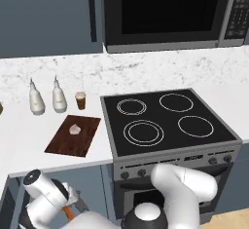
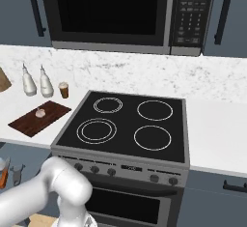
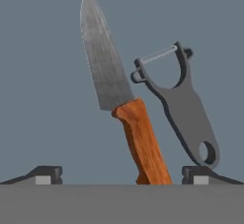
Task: Place the appropriate cutting tool for cutting the garlic skin on the cutting board.
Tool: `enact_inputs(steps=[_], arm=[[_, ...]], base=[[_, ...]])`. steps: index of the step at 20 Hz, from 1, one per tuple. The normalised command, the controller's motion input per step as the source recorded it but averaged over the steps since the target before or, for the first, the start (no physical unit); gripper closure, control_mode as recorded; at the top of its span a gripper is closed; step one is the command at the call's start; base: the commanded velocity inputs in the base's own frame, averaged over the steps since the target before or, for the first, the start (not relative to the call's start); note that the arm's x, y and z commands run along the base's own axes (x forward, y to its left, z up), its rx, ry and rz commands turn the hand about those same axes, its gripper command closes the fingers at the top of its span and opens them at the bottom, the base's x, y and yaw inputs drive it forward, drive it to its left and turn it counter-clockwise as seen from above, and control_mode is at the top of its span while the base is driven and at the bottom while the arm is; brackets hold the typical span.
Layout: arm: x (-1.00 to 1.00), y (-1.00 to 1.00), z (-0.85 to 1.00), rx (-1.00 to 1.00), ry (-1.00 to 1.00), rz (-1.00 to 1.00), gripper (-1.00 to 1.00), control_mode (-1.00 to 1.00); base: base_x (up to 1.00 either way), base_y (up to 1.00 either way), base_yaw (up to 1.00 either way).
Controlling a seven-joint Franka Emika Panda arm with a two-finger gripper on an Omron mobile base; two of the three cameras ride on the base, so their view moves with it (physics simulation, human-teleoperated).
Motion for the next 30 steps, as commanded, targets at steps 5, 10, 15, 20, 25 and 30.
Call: enact_inputs(steps=[5, 10, 15, 20, 25, 30], arm=[[0.17, -0.17, -0.44, -0.03, 0.07, 0.04, -1.0, -1.0], [0.18, -0.02, -0.42, 0.0, 0.03, 0.05, -1.0, -1.0], [0.01, 0.0, -0.4, 0.01, 0.01, 0.04, -1.0, -1.0], [0.13, 0.02, -0.45, 0.01, 0.04, 0.0, -1.0, -1.0], [-0.2, -0.06, -0.43, 0.02, 0.03, 0.0, -1.0, -1.0], [-0.4, -0.07, -0.22, 0.0, 0.0, 0.0, -1.0, -1.0]], base=[[0.0, 0.0, 0.0], [0.0, 0.0, 0.0], [0.0, 0.0, 0.0], [0.0, 0.0, 0.0], [0.0, 0.0, 0.0], [0.0, 0.0, 0.0]])
